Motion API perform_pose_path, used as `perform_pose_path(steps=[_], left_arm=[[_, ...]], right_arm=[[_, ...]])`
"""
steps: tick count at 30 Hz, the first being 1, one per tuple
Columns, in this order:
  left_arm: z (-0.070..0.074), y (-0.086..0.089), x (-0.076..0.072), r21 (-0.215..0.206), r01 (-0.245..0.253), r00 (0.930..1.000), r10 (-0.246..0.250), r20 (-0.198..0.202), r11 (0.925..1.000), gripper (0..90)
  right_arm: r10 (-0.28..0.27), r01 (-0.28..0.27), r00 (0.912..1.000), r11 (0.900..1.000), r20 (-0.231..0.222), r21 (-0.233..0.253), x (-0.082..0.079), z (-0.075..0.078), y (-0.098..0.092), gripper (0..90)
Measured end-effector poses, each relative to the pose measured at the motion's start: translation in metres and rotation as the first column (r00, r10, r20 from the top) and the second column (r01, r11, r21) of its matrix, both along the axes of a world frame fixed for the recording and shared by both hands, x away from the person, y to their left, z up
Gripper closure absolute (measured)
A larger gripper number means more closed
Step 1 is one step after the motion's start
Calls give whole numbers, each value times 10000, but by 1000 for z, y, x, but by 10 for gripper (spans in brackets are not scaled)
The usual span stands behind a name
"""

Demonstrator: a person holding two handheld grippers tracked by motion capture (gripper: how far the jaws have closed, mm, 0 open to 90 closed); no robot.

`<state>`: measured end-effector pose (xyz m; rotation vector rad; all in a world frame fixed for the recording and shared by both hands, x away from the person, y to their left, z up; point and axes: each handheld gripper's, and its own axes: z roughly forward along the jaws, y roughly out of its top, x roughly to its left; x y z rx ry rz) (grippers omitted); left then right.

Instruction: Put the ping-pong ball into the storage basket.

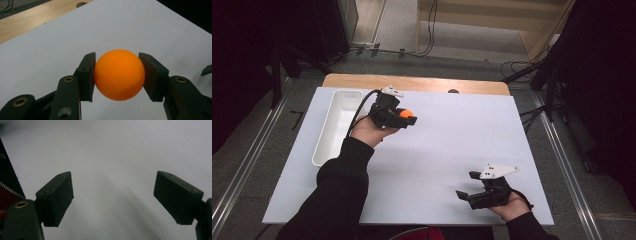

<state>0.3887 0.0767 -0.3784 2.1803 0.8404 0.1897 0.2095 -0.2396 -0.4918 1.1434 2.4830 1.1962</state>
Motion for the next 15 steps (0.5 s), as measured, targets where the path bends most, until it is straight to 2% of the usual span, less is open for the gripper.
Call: perform_pose_path(steps=[8,15], left_arm=[[2,4,0,25,52,9998,-52,214,10000,503],[3,10,2,-15,-134,9996,135,239,9999,504]], right_arm=[[34,-34,10000,10000,17,-10,0,0,0,148],[61,-61,10000,10000,8,0,0,0,0,148]])
